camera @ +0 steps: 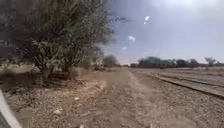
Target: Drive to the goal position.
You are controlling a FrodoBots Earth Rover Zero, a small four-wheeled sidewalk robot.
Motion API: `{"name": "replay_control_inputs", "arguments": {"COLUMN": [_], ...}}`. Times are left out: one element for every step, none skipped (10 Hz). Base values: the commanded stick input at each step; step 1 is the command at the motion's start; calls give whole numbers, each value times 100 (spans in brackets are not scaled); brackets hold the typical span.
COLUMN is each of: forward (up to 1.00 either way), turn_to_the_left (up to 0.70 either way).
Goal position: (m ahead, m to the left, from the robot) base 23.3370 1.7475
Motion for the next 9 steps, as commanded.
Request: {"name": "replay_control_inputs", "arguments": {"forward": [70,70,70,70,70,70,70,70,70], "turn_to_the_left": [0,0,0,0,0,0,0,0,0]}}
